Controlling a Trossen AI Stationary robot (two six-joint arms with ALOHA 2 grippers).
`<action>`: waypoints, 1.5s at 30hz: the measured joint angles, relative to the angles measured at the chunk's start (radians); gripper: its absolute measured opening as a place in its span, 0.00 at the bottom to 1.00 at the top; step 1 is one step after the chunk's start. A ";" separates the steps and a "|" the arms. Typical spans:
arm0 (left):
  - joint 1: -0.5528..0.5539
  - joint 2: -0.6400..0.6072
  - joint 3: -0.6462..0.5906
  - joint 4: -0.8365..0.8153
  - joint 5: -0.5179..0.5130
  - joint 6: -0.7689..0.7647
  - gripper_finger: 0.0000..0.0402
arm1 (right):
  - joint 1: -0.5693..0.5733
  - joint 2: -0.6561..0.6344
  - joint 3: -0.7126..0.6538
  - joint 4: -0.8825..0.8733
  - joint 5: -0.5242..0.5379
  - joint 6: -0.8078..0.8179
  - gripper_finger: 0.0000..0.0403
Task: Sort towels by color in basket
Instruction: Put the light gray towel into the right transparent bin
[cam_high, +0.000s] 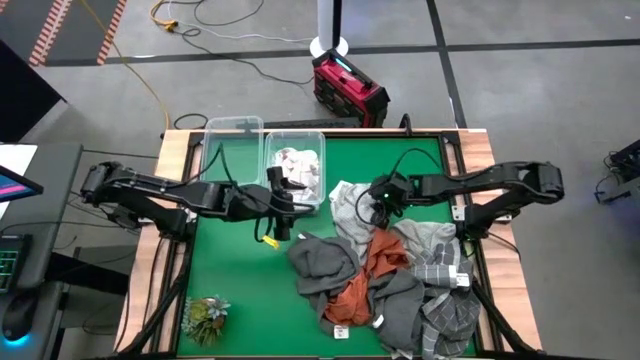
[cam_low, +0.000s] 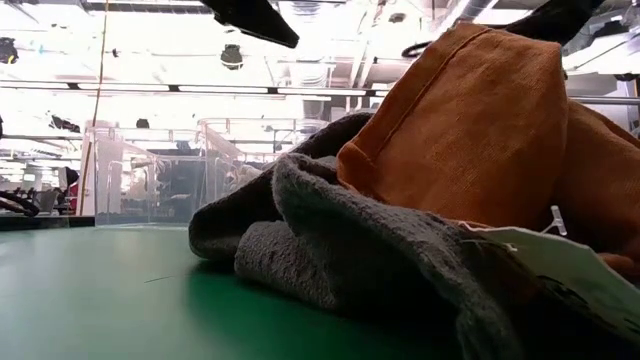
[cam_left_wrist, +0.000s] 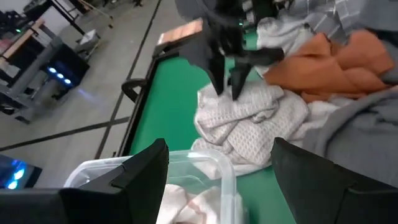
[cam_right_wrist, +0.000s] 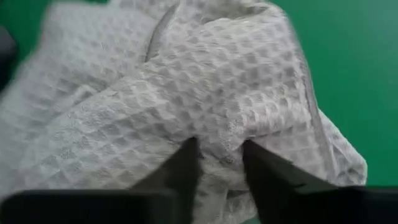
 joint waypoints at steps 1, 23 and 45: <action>0.000 -0.010 0.000 -0.001 -0.002 -0.003 0.68 | -0.007 0.012 0.006 0.002 -0.009 -0.019 0.26; 0.129 -0.010 -0.112 0.373 0.235 -0.112 0.68 | 0.103 -0.281 0.061 0.537 0.053 -0.256 0.07; 0.202 0.275 0.125 0.423 0.301 -0.087 0.68 | 0.187 -0.280 0.061 0.715 0.037 -0.367 0.07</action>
